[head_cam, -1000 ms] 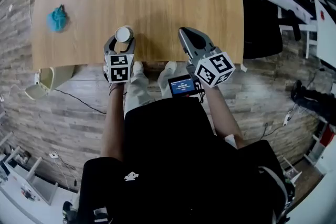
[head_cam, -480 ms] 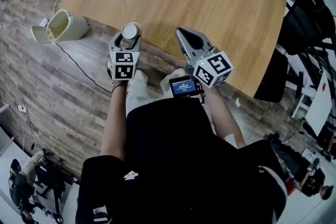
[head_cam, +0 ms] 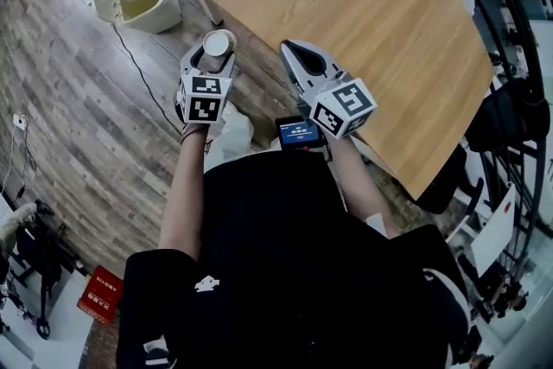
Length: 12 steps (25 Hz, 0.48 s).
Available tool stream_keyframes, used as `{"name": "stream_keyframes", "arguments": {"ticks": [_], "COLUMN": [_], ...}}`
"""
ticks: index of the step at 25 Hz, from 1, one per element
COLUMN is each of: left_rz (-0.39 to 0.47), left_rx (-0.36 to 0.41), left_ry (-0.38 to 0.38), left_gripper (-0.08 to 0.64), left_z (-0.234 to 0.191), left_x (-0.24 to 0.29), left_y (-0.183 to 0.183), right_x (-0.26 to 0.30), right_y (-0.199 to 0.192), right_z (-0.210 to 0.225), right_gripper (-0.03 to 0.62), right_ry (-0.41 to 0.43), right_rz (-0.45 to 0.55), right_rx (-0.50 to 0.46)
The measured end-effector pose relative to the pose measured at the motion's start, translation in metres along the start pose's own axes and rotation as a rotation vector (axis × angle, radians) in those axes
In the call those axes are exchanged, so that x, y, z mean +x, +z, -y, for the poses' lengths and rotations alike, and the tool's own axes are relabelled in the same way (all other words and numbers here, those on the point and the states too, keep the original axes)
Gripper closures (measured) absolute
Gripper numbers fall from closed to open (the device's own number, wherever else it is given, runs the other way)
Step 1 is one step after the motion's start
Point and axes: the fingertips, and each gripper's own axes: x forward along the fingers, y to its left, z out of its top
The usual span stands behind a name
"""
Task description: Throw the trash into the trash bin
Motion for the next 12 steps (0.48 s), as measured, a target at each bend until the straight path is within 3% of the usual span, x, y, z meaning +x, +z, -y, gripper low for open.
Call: {"name": "stream_keyframes", "arguments": {"ticks": [5,8,12], "left_rz": [-0.014,-0.036,-0.039], "left_rx": [0.053,0.082,0.031], "left_ry": [0.066,0.096,0.123], "left_gripper": [0.276,0.276,0.276], "left_z": [-0.084,-0.118,-0.151], "left_x": [-0.026,-0.037,-0.039], "left_y": [-0.015,-0.024,-0.029], "right_x": [0.097,0.139,0.176], "right_y": [0.004,0.008,0.012], "right_z": [-0.054,-0.094,-0.118], "right_gripper": [0.595,0.595,0.594], "right_ry": [0.08,0.176,0.277], "right_rz": [-0.025,-0.039,-0.073], "right_rx": [-0.044,-0.071,-0.137]}}
